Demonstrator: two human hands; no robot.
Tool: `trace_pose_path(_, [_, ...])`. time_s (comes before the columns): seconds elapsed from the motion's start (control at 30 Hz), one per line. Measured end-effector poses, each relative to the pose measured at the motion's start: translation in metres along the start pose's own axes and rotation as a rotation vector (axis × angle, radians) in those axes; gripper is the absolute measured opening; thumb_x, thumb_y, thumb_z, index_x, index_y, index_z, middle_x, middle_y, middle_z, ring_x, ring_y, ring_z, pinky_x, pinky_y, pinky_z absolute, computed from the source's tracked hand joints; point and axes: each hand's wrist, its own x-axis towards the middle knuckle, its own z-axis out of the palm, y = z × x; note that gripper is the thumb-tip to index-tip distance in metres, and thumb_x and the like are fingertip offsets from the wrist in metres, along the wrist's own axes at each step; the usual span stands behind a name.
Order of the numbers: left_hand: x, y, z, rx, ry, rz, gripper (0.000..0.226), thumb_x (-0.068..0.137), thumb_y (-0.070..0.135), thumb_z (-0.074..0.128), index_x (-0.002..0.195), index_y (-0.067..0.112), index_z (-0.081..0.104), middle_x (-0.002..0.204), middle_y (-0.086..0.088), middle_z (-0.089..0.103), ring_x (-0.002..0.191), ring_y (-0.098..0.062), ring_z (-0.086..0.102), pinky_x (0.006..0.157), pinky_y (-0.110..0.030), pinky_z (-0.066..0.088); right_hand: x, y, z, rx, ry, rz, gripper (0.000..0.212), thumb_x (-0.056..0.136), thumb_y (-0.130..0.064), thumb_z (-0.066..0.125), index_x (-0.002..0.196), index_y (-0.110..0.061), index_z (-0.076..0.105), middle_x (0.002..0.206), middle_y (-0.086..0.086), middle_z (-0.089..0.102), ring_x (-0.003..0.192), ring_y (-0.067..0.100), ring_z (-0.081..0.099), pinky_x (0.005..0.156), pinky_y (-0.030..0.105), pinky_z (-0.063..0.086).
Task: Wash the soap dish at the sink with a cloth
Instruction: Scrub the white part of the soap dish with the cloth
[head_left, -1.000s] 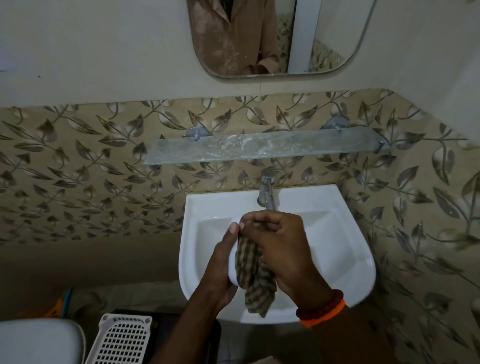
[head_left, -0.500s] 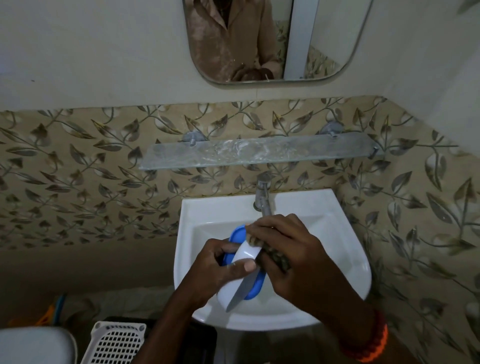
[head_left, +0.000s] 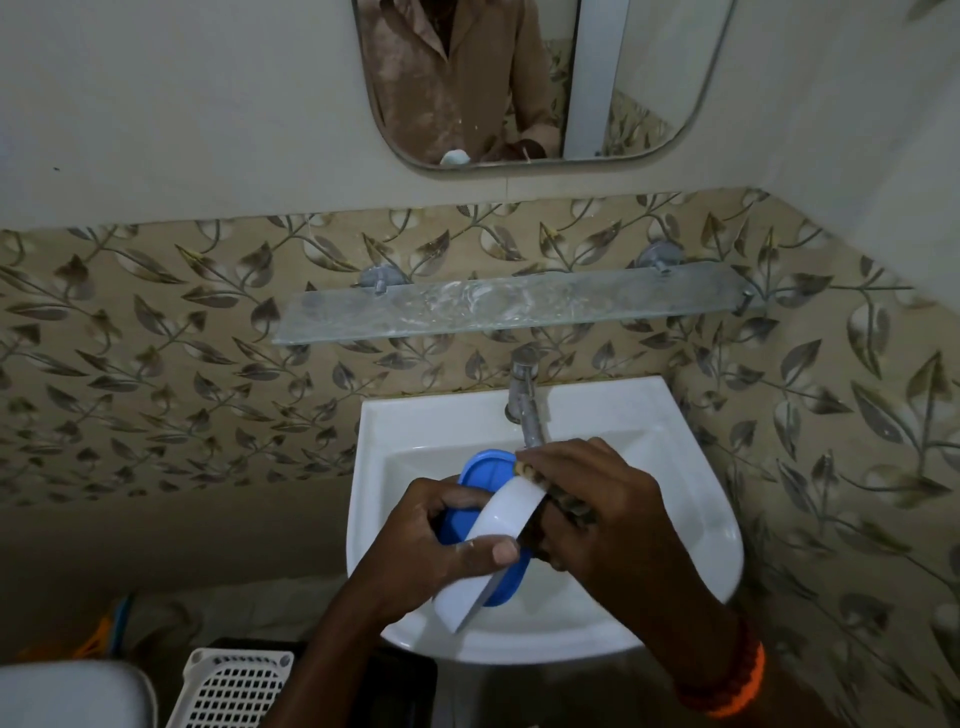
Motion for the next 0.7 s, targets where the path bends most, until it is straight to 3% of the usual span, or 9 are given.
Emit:
trace_pose_path(0.07, [0.001, 0.002, 0.001, 0.034, -0.004, -0.01, 0.037, 0.058, 0.064, 0.08, 0.092, 0.068, 0.067, 0.1, 0.043, 0.066, 0.097, 0.011, 0.065, 0.075, -0.008, 0.052, -0.002, -0.006, 0.005, -0.037, 0.024, -0.056, 0.034, 0.071, 0.001, 0.082, 0.104, 0.0, 0.074, 0.099, 0.012, 0.074, 0.091, 0.022, 0.069, 0.083, 0.035, 0.061])
trace_pose_path(0.17, [0.002, 0.003, 0.005, 0.068, 0.016, 0.001, 0.044, 0.057, 0.052, 0.079, 0.093, 0.073, 0.064, 0.098, 0.048, 0.064, 0.096, 0.018, 0.062, 0.076, -0.003, 0.049, -0.003, -0.012, 0.005, -0.096, 0.019, -0.18, 0.028, 0.084, -0.014, 0.059, 0.106, -0.004, 0.074, 0.102, 0.009, 0.074, 0.089, 0.017, 0.064, 0.081, 0.026, 0.056])
trace_pose_path(0.27, [0.002, 0.006, 0.006, 0.247, 0.066, -0.001, 0.055, 0.057, 0.064, 0.081, 0.109, 0.045, 0.073, 0.111, 0.028, 0.069, 0.107, 0.004, 0.064, 0.087, -0.015, 0.054, 0.0, -0.002, 0.002, -0.225, -0.01, -0.211, 0.031, 0.09, -0.016, 0.051, 0.105, -0.001, 0.073, 0.098, 0.013, 0.073, 0.085, 0.022, 0.066, 0.073, 0.029, 0.059])
trace_pose_path(0.33, [0.002, 0.011, 0.009, 0.46, 0.111, 0.084, 0.064, 0.067, 0.067, 0.075, 0.121, 0.033, 0.07, 0.12, 0.025, 0.063, 0.11, 0.0, 0.061, 0.092, -0.017, 0.053, 0.0, 0.001, 0.004, -0.333, -0.032, -0.244, 0.03, 0.094, -0.018, 0.051, 0.101, -0.001, 0.074, 0.092, 0.013, 0.074, 0.08, 0.024, 0.068, 0.066, 0.029, 0.06])
trace_pose_path(0.43, [0.001, 0.019, 0.023, 0.659, 0.21, 0.181, 0.055, 0.075, 0.058, 0.066, 0.12, 0.025, 0.069, 0.11, 0.021, 0.06, 0.095, -0.001, 0.059, 0.085, -0.012, 0.049, 0.001, 0.001, 0.006, -0.381, -0.04, -0.284, 0.028, 0.09, -0.021, 0.057, 0.097, -0.002, 0.076, 0.086, 0.011, 0.075, 0.074, 0.021, 0.07, 0.062, 0.027, 0.059])
trace_pose_path(0.5, [-0.001, 0.019, 0.032, 0.724, 0.289, 0.18, 0.049, 0.077, 0.048, 0.074, 0.116, 0.019, 0.071, 0.107, 0.012, 0.066, 0.088, -0.004, 0.06, 0.079, -0.008, 0.042, 0.003, 0.001, 0.004, -0.38, -0.033, -0.293, 0.026, 0.085, -0.022, 0.067, 0.098, -0.001, 0.076, 0.086, 0.011, 0.075, 0.074, 0.022, 0.07, 0.063, 0.027, 0.06])
trace_pose_path(0.57, [0.0, 0.017, 0.038, 0.758, 0.326, 0.143, 0.041, 0.077, 0.029, 0.084, 0.113, 0.011, 0.073, 0.106, -0.002, 0.073, 0.086, -0.014, 0.066, 0.075, -0.015, 0.043, 0.003, 0.0, 0.005, -0.395, -0.028, -0.326, 0.025, 0.085, -0.021, 0.073, 0.101, -0.001, 0.075, 0.087, 0.012, 0.075, 0.076, 0.023, 0.07, 0.063, 0.031, 0.061])
trace_pose_path(0.63, [0.003, 0.015, 0.04, 0.756, 0.357, 0.128, 0.034, 0.075, 0.014, 0.085, 0.107, 0.005, 0.074, 0.1, -0.01, 0.074, 0.08, -0.022, 0.069, 0.071, -0.023, 0.048, 0.003, -0.004, 0.007, -0.402, -0.023, -0.331, 0.026, 0.09, -0.021, 0.066, 0.105, -0.001, 0.073, 0.092, 0.013, 0.075, 0.08, 0.024, 0.07, 0.066, 0.033, 0.062])
trace_pose_path(0.7, [0.005, 0.011, 0.039, 0.758, 0.436, 0.163, 0.027, 0.079, 0.013, 0.081, 0.102, 0.001, 0.075, 0.098, -0.015, 0.072, 0.076, -0.026, 0.069, 0.068, -0.028, 0.052, 0.005, -0.007, 0.008, -0.383, 0.017, -0.258, 0.03, 0.093, -0.024, 0.062, 0.108, 0.0, 0.073, 0.096, 0.015, 0.075, 0.083, 0.025, 0.071, 0.073, 0.031, 0.061])
